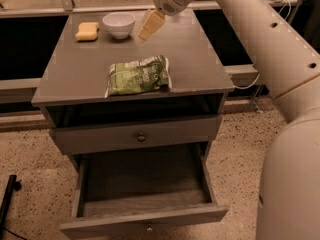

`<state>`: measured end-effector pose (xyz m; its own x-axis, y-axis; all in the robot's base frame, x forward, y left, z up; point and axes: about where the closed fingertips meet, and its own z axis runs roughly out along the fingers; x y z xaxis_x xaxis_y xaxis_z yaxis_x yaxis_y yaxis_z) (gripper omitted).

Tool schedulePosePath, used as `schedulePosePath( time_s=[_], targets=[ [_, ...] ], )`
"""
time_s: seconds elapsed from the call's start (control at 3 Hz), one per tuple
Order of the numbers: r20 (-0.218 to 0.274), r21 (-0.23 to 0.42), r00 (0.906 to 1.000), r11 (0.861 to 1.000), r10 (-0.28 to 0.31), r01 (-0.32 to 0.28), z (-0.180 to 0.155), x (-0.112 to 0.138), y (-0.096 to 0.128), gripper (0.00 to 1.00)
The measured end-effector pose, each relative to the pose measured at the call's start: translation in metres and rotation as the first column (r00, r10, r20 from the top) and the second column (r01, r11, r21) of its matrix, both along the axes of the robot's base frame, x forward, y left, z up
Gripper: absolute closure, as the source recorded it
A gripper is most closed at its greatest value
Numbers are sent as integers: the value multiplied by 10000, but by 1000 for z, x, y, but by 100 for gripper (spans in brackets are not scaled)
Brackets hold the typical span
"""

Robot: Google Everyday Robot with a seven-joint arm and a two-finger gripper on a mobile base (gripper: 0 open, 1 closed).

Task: Pick green jalapeno chip bag from middle drawer and place on counter

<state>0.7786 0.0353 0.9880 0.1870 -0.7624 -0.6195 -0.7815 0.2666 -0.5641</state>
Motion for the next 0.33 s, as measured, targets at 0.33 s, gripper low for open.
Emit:
schedulePosePath(
  time_s=[0.33],
  targets=[
    [0,0,10000,10000,0,0,0,0,0,0]
  ],
)
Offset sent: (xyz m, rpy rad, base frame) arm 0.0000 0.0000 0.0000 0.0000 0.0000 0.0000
